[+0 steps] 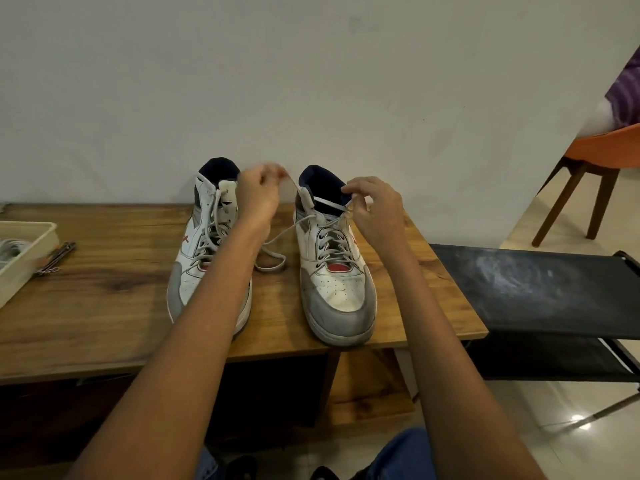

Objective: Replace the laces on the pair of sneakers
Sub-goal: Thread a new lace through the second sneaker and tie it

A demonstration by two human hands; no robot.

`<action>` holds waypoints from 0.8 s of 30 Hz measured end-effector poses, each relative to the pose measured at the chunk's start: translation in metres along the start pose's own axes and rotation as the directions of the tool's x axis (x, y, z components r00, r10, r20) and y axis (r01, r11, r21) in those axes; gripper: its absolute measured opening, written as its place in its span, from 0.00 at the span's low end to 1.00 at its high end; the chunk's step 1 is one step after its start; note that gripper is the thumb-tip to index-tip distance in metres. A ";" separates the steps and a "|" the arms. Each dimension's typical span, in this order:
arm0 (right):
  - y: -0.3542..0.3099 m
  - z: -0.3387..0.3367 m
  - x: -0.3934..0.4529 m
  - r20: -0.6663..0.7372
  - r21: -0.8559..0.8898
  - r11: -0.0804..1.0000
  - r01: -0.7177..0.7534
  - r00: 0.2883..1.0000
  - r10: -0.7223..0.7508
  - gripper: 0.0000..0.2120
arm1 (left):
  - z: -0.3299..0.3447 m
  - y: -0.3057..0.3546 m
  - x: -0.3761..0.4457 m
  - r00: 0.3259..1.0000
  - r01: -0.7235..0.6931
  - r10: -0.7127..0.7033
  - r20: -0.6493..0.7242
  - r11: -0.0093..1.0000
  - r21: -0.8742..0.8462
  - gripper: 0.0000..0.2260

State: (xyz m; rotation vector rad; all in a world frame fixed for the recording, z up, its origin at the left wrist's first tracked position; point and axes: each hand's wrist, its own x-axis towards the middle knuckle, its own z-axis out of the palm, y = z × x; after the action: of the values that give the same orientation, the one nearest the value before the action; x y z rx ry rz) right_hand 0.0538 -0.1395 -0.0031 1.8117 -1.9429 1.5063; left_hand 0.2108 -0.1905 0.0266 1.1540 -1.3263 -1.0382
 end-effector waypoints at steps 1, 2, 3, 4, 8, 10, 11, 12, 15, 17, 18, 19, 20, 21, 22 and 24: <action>0.001 -0.001 0.000 -0.004 0.022 1.000 -0.004 1.000 0.004 0.13 | -0.001 0.008 0.002 0.997 0.053 -0.069 -0.045 0.955 -0.291 0.11; 0.002 -0.003 0.001 -0.011 0.043 0.999 -0.006 1.000 0.006 0.13 | -0.004 0.016 0.003 0.989 0.094 -0.143 -0.037 0.804 -0.587 0.12; 0.002 -0.004 0.001 -0.019 0.062 0.998 -0.010 1.000 0.011 0.14 | -0.008 0.020 0.006 0.983 0.107 -0.181 -0.010 0.623 -0.775 0.13; 0.002 -0.005 0.001 -0.022 0.080 0.997 -0.020 1.000 0.022 0.14 | -0.012 0.021 0.008 0.982 0.107 -0.191 0.007 0.521 -0.847 0.13; 0.001 -0.005 0.002 -0.016 0.107 0.993 -0.048 0.999 0.050 0.16 | -0.023 0.018 0.003 0.998 0.046 -0.039 0.055 0.988 -0.148 0.13; 0.001 -0.005 0.002 -0.015 0.098 0.994 -0.048 0.999 0.049 0.16 | -0.020 0.004 0.001 0.973 -0.151 0.069 0.219 0.912 0.382 0.21; 0.002 -0.005 0.002 -0.015 0.094 0.994 -0.048 0.999 0.050 0.16 | -0.017 -0.004 0.001 0.948 -0.240 0.078 0.308 0.812 0.533 0.20; 0.002 -0.005 0.002 -0.017 0.090 0.995 -0.051 0.998 0.053 0.16 | -0.012 -0.008 0.000 0.931 -0.295 0.084 0.356 0.748 0.594 0.16; 0.000 -0.005 0.001 -0.020 0.083 0.995 -0.049 0.999 0.050 0.16 | -0.007 -0.011 0.002 0.953 -0.280 0.157 0.258 0.779 0.561 0.10; -0.001 -0.006 0.001 -0.020 0.074 0.997 -0.029 0.999 0.031 0.16 | 0.000 -0.012 0.000 0.967 -0.253 0.227 0.113 0.857 0.450 0.10; 0.000 -0.006 0.001 -0.022 0.067 0.997 -0.025 0.999 0.026 0.15 | 0.004 -0.012 -0.003 0.968 -0.249 0.244 0.064 0.885 0.393 0.10; 0.001 -0.005 0.001 -0.026 0.059 0.998 -0.023 0.999 0.025 0.15 | 0.007 -0.014 -0.005 0.971 -0.230 0.237 0.025 0.906 0.355 0.11; 0.002 -0.004 0.001 -0.029 0.052 0.998 -0.024 0.999 0.026 0.15 | 0.009 -0.015 -0.006 0.978 -0.195 0.209 -0.005 0.918 0.345 0.11; 0.003 -0.004 0.001 -0.032 0.045 0.999 -0.025 0.999 0.027 0.15 | 0.011 -0.017 -0.006 0.985 -0.150 0.170 -0.023 0.919 0.364 0.11; 0.003 -0.003 0.001 -0.033 0.042 0.999 -0.025 0.999 0.027 0.15 | 0.011 -0.019 -0.004 0.992 -0.106 0.127 -0.022 0.900 0.422 0.11; 0.004 -0.003 0.001 -0.038 0.039 0.999 -0.018 0.999 0.020 0.15 | 0.007 -0.024 -0.002 0.999 -0.052 0.046 0.025 0.812 0.581 0.12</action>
State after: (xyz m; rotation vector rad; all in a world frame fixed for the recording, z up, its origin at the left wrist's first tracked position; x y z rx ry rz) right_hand 0.0488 -0.1389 -0.0032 1.7699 -1.9326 1.5829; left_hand 0.2056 -0.1922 0.0023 1.5531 -1.7399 -0.5994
